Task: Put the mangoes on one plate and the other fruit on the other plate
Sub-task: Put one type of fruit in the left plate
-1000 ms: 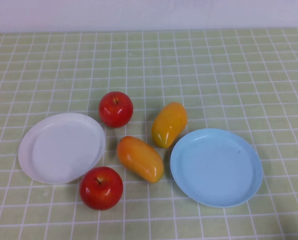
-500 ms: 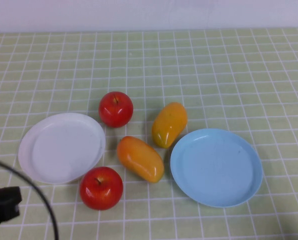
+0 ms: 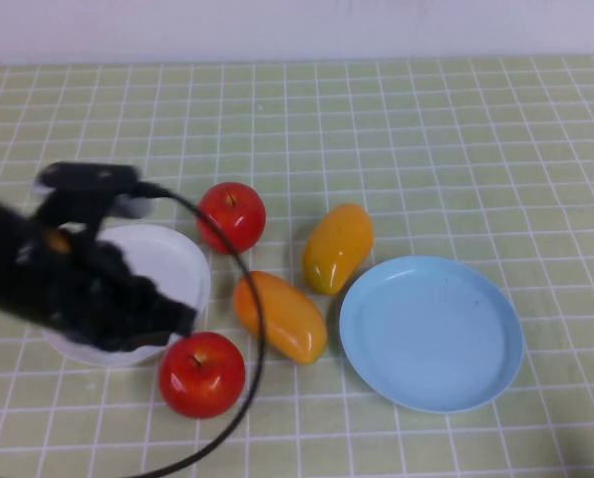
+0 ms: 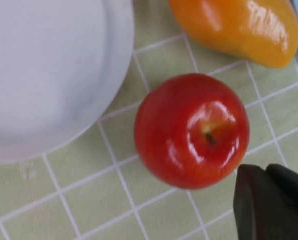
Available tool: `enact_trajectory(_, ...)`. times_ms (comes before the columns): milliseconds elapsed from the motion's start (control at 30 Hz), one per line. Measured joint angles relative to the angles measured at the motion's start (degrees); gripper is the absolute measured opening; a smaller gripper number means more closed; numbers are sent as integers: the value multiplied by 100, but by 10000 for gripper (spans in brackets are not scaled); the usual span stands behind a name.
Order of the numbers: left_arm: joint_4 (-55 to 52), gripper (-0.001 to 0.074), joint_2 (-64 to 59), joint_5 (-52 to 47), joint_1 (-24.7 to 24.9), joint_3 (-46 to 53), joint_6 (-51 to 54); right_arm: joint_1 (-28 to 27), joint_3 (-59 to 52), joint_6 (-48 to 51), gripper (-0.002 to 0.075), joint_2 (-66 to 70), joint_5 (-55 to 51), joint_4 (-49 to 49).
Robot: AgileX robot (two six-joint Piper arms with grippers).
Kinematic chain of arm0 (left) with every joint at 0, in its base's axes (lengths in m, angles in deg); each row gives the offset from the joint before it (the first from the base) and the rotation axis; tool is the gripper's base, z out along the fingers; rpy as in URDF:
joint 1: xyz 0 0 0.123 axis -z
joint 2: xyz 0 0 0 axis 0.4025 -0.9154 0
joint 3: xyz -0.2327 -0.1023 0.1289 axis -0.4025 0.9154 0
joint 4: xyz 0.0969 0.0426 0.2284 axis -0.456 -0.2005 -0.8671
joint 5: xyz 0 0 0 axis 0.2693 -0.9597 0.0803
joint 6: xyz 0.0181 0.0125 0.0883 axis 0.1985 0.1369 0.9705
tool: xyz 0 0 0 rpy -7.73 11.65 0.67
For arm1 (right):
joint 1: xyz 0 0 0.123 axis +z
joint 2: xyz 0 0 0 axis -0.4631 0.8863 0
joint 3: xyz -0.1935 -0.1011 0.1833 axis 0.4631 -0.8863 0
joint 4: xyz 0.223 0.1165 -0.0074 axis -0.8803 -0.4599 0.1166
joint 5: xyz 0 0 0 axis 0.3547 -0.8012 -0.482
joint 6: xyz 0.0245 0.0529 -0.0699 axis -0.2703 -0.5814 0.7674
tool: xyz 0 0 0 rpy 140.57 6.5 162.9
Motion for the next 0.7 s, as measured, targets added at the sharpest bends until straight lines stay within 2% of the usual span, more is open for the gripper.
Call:
enact_trajectory(200,-560,0,-1143,-613,704,-1249,-253,0,0,0,-16,0,0,0)
enact_trajectory(367,-771,6,-1754,-1048,919,-2082,-267,0,0,0,-16,0,0,0)
enact_trajectory(433,-892,42,-1935,-1323,961,-2340,-217,0,0,0,-16,0,0,0)
enact_trajectory(533,-1162,169,-2148,-1668,960,-2507,-171,0,0,0,-15,0,0,0)
enact_trajectory(700,-1327,524,-2276,-1752,960,-2520,-171,0,0,0,-15,0,0,0)
